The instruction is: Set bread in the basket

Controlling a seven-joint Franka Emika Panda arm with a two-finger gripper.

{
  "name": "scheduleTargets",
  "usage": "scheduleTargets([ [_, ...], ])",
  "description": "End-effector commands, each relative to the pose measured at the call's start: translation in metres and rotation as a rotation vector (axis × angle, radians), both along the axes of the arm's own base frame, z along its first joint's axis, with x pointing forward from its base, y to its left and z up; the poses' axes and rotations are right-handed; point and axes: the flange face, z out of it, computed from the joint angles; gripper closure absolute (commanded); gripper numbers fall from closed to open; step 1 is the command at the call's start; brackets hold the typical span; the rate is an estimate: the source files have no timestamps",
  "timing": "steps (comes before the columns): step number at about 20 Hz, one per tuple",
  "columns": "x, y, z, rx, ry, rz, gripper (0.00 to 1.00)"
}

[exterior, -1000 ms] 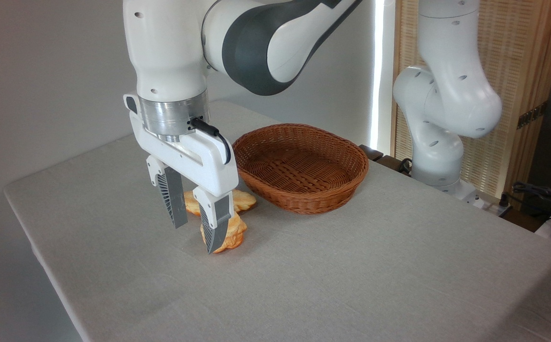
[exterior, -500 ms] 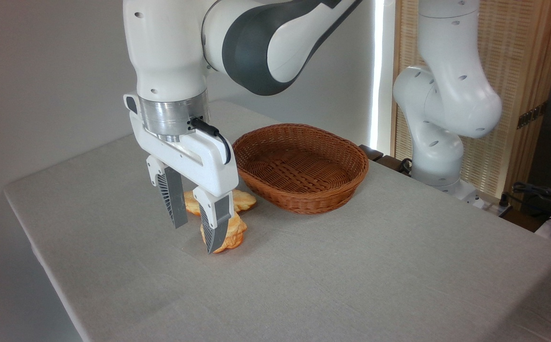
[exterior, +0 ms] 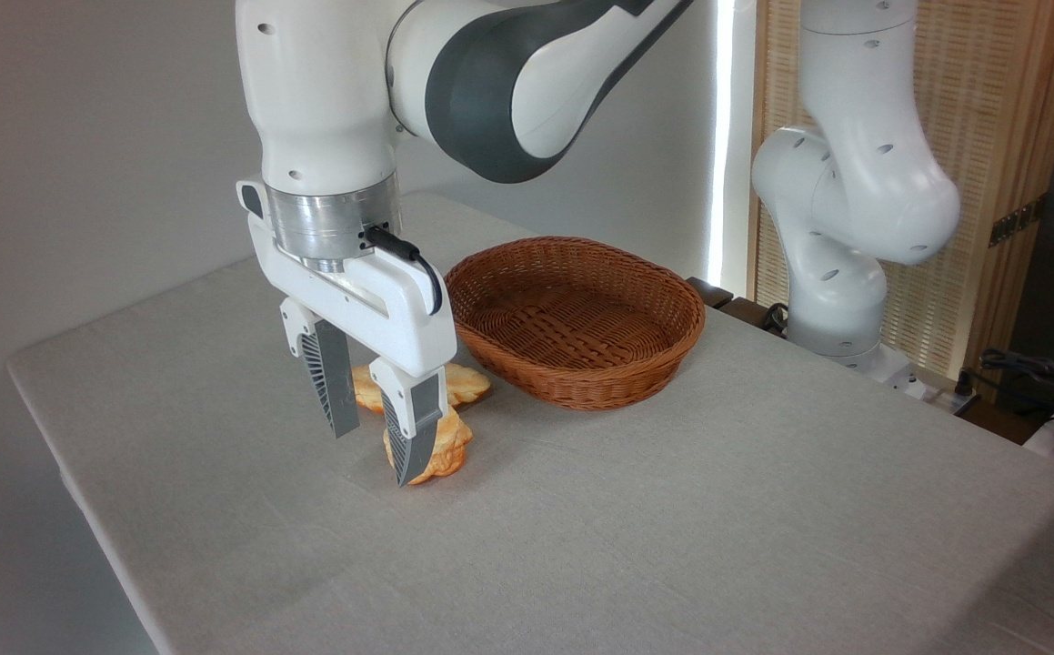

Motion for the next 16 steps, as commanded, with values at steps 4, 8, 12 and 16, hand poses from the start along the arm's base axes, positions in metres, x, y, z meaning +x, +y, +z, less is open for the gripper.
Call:
scheduleTargets([
  [4, -0.003, 0.002, 0.005, -0.011, -0.013, 0.02, 0.0],
  [8, -0.004, 0.004, 0.005, -0.01, -0.007, 0.021, 0.0],
  [12, -0.005, -0.004, -0.004, -0.009, 0.015, 0.01, 0.0],
  [16, -0.013, -0.016, -0.02, -0.009, 0.044, -0.016, 0.0],
])
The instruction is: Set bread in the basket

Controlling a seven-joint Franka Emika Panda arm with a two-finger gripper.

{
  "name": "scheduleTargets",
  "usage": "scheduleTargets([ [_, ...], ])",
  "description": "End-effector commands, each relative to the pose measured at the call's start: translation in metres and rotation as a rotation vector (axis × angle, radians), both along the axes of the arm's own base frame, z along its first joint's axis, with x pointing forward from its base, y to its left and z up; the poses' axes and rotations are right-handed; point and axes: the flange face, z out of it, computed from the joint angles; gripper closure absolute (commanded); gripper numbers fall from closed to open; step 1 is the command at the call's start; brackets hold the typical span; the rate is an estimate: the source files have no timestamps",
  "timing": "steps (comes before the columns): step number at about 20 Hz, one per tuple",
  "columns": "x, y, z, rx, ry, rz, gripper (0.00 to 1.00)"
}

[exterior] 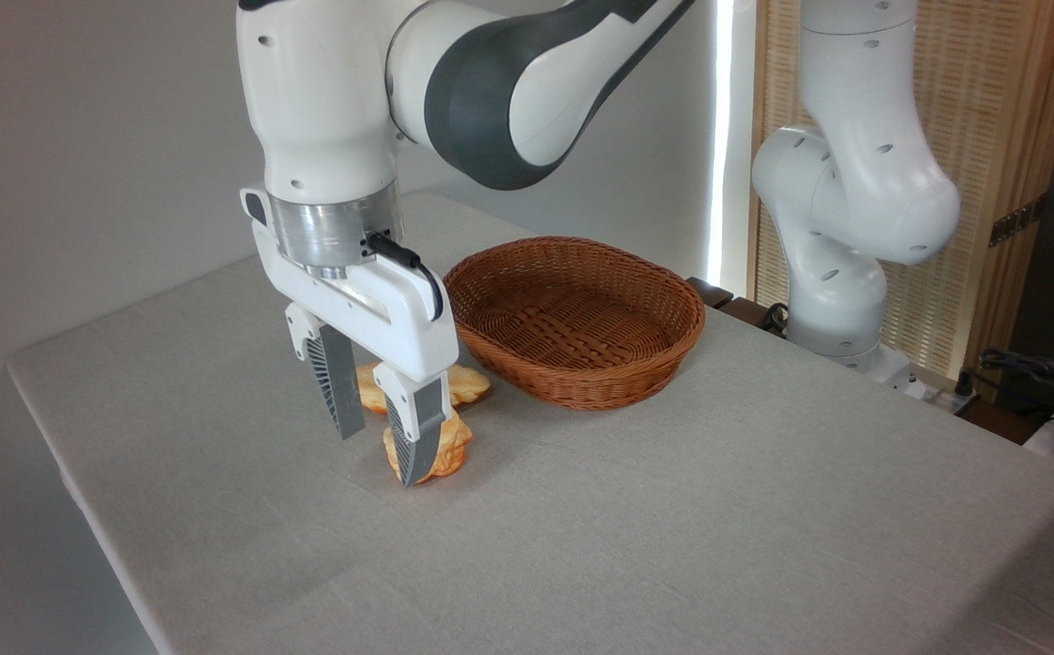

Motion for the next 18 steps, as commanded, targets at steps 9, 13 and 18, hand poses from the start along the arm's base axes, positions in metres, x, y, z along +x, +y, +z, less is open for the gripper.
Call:
scheduleTargets([
  [9, -0.033, -0.076, -0.039, -0.015, 0.081, -0.13, 0.0],
  [13, -0.04, -0.083, -0.061, -0.001, 0.119, -0.154, 0.0],
  [18, -0.037, -0.083, -0.07, 0.001, 0.124, -0.172, 0.0],
])
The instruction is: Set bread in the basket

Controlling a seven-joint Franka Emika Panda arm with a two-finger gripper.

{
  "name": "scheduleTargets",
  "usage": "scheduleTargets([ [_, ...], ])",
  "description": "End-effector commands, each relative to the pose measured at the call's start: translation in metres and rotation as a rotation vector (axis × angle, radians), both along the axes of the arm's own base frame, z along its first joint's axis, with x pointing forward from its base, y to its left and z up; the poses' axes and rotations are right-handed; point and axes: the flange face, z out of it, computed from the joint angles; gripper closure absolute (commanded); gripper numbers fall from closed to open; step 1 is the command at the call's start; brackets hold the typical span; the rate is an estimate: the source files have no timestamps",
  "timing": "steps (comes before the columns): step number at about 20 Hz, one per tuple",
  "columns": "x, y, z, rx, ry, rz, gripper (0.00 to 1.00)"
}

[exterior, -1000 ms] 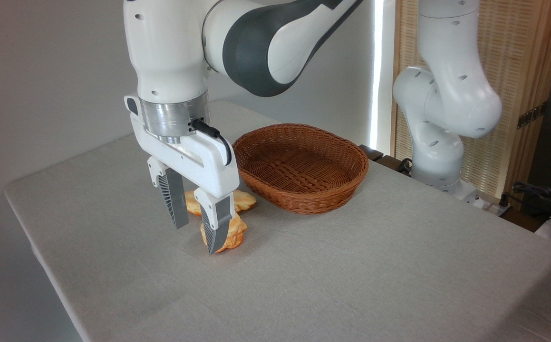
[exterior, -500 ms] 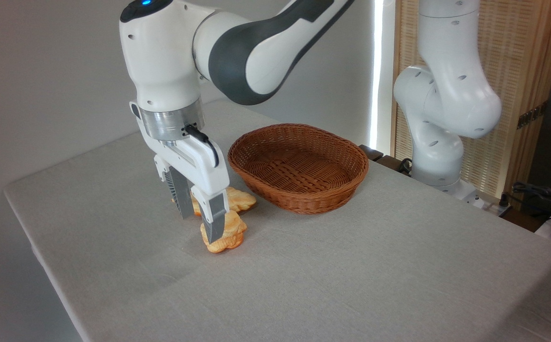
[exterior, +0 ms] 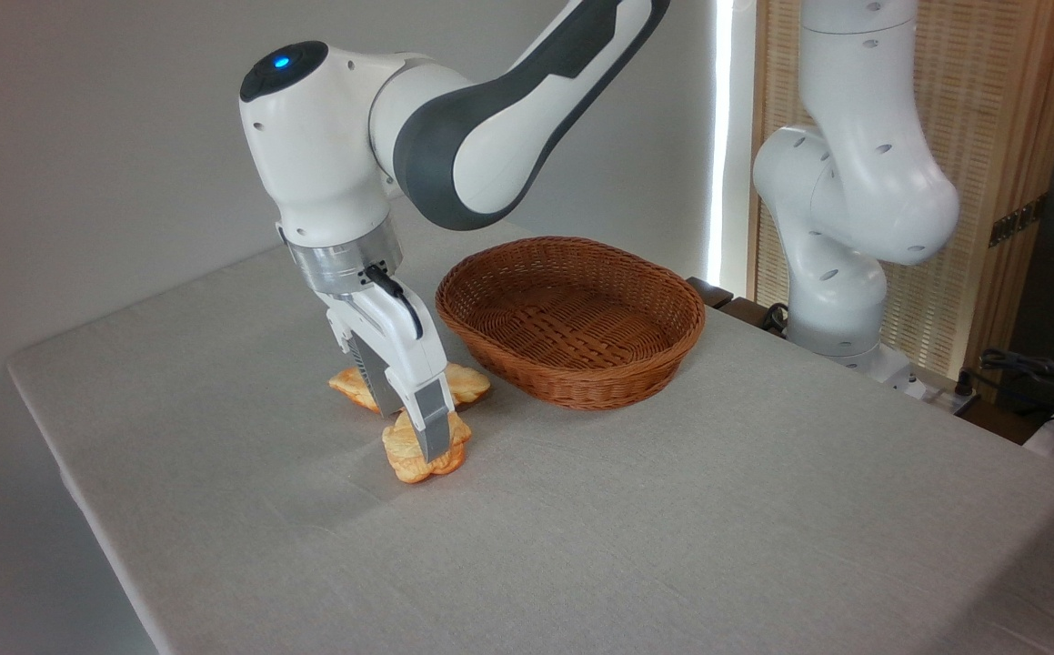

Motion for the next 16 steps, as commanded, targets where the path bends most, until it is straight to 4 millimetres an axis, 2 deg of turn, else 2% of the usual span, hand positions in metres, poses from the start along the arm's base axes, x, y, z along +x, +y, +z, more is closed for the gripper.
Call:
scheduleTargets([
  [1, 0.0005, 0.0006, -0.0058, -0.004, -0.013, -0.012, 0.0],
  [5, 0.0013, 0.0006, -0.012, 0.024, -0.008, -0.031, 0.0],
  [6, 0.0014, 0.0005, -0.0129, 0.035, -0.008, -0.039, 0.03],
  [8, 0.002, 0.0021, -0.0113, 0.033, -0.012, -0.052, 0.33],
  [9, 0.0018, 0.0021, -0.0114, 0.033, -0.011, -0.057, 0.44],
  [10, 0.0009, 0.0023, -0.012, 0.034, -0.004, -0.059, 0.46],
  [16, 0.0008, 0.0031, -0.0108, 0.034, -0.002, -0.058, 0.46],
])
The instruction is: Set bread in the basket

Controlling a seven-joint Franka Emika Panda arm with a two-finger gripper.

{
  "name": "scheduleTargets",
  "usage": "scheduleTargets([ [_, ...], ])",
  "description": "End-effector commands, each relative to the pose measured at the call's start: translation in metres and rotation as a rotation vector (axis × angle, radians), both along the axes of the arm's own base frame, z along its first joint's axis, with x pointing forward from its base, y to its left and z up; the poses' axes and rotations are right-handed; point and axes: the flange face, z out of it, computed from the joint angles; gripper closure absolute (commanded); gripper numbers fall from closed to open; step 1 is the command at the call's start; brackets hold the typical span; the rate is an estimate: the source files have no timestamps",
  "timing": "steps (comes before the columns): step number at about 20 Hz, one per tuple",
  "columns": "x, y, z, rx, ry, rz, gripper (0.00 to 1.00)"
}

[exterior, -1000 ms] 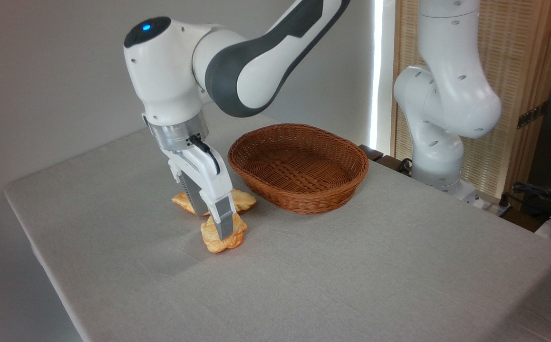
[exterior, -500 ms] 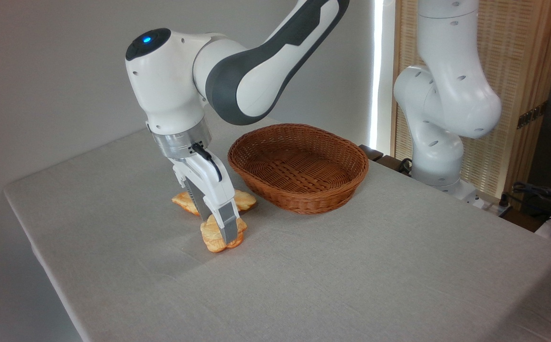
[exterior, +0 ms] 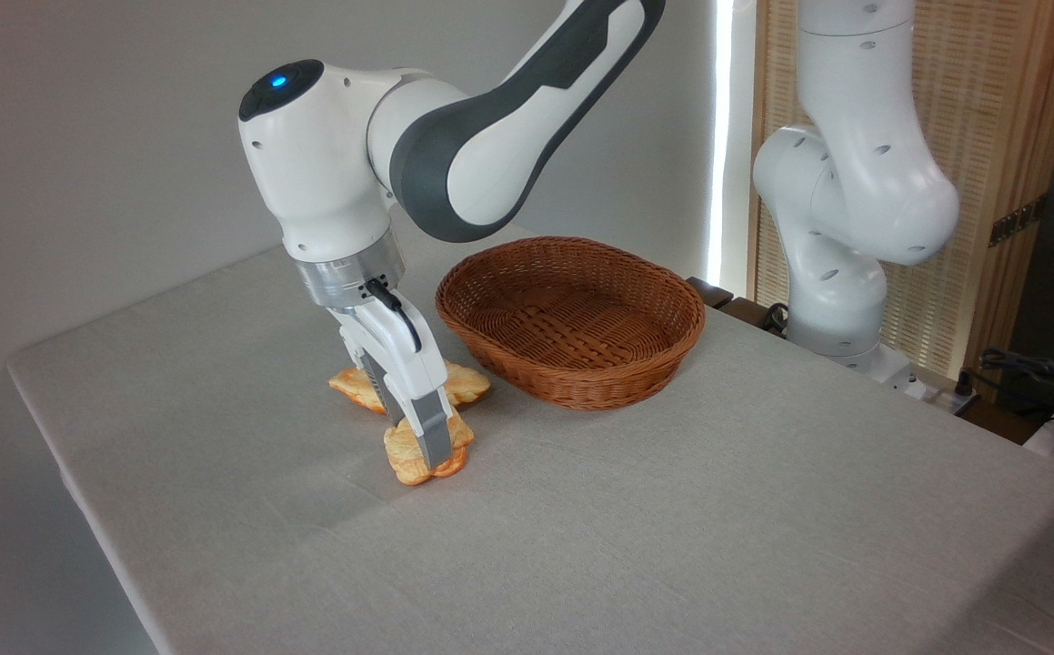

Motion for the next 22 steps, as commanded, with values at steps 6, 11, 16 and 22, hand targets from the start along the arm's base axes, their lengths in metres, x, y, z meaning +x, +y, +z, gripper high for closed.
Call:
scheduleTargets([
  [6, -0.001, 0.002, 0.002, 0.006, -0.012, -0.018, 0.46],
  [11, -0.004, 0.006, 0.028, -0.011, -0.026, -0.01, 0.46],
  [16, -0.023, 0.002, 0.063, -0.015, -0.022, 0.005, 0.46],
  [22, -0.072, -0.004, 0.121, -0.046, 0.043, 0.028, 0.44],
])
